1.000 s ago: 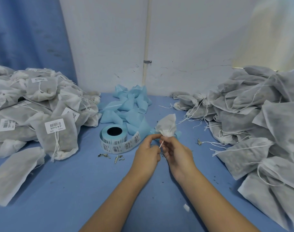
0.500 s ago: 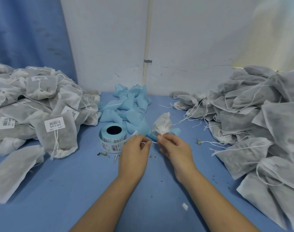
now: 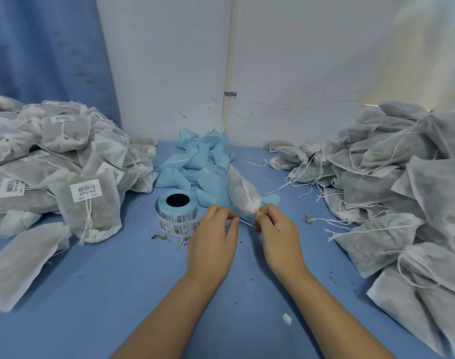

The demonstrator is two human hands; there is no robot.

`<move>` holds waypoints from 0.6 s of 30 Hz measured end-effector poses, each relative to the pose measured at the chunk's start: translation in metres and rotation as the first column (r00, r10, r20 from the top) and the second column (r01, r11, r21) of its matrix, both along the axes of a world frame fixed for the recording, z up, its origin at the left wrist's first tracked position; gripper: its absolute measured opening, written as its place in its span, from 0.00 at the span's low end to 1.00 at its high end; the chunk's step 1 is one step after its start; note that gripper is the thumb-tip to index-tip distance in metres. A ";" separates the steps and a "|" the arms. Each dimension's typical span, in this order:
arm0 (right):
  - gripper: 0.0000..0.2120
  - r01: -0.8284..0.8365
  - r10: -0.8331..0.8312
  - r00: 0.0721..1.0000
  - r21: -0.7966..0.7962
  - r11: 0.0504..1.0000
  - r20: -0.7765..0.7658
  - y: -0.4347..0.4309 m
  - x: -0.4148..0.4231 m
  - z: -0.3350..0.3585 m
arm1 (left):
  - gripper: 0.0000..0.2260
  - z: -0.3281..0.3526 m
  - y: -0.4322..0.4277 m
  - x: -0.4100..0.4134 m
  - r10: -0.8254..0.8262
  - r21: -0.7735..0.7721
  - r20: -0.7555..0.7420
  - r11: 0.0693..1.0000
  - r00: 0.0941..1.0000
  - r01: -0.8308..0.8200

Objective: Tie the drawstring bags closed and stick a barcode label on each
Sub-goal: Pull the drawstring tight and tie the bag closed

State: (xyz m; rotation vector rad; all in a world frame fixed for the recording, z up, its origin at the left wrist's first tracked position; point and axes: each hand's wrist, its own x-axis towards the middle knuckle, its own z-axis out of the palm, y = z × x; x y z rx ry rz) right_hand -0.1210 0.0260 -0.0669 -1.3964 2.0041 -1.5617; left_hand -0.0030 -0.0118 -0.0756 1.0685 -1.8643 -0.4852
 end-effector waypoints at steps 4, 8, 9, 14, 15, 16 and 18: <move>0.10 0.052 -0.028 0.942 0.065 0.997 -0.335 0.002 0.005 0.000 | 0.06 -0.002 0.004 -0.001 -0.086 -0.101 0.072 0.991 0.994 0.093; 0.16 0.014 0.006 0.844 0.033 0.999 -0.536 0.006 0.011 -0.003 | 0.14 0.001 0.001 -0.002 -0.234 -0.070 0.005 0.970 0.972 0.234; 0.21 -0.020 0.028 0.832 0.020 1.000 -0.554 0.007 0.012 -0.003 | 0.16 0.002 -0.001 -0.001 -0.254 -0.049 -0.014 0.966 0.967 0.253; 0.25 -0.111 0.045 0.863 -0.101 0.989 -0.502 0.006 0.018 -0.002 | 0.16 0.003 0.001 0.001 -0.232 -0.016 -0.118 0.973 0.965 0.232; 0.23 -0.128 0.050 0.879 -0.134 0.983 -0.474 0.005 0.018 -0.003 | 0.14 0.002 0.002 0.001 -0.249 -0.005 -0.150 0.968 0.957 0.251; 0.20 -0.138 0.050 0.902 -0.175 0.975 -0.429 0.005 0.017 -0.003 | 0.12 0.002 0.003 0.001 -0.269 0.010 -0.172 0.962 0.948 0.274; 0.16 -0.109 0.039 0.964 -0.256 0.961 -0.262 0.006 0.016 -0.003 | 0.09 0.002 0.003 0.000 -0.295 0.044 -0.166 0.951 0.941 0.306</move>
